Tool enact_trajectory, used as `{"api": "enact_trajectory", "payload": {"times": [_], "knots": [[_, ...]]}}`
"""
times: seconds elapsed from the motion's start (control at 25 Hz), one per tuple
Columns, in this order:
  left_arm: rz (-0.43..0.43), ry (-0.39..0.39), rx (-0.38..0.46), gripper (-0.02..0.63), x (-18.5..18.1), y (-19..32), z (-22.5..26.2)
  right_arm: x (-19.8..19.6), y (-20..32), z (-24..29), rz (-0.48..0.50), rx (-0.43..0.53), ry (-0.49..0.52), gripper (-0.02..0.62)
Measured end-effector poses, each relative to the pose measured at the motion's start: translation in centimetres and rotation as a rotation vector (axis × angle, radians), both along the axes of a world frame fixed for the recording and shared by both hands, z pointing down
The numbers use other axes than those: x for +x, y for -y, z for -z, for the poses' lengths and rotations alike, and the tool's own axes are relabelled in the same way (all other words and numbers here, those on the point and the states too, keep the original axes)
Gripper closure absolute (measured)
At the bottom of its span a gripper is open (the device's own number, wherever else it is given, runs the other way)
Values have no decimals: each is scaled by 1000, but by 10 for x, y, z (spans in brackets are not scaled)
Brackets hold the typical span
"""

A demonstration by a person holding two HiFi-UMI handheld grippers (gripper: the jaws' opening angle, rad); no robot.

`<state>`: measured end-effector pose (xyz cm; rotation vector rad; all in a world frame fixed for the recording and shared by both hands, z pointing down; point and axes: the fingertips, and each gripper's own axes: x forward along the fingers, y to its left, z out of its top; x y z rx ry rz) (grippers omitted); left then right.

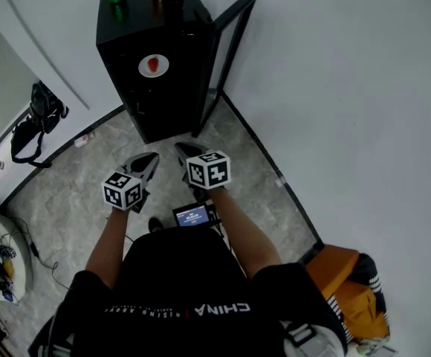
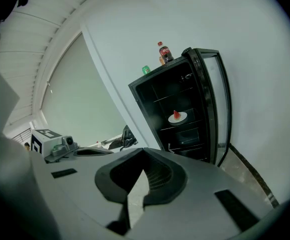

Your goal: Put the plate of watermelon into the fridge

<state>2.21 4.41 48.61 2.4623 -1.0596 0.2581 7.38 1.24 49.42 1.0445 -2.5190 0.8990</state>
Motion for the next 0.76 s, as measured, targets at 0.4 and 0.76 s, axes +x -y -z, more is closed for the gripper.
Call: {"api": "enact_trajectory", "payload": {"times": [0.4, 0.76], "knots": [[22, -1, -9, 594, -8, 3, -4, -4, -3, -3, 26, -10, 7, 581], [5, -27, -8, 592, 2, 5, -2, -1, -1, -5, 39, -20, 24, 581]]}}
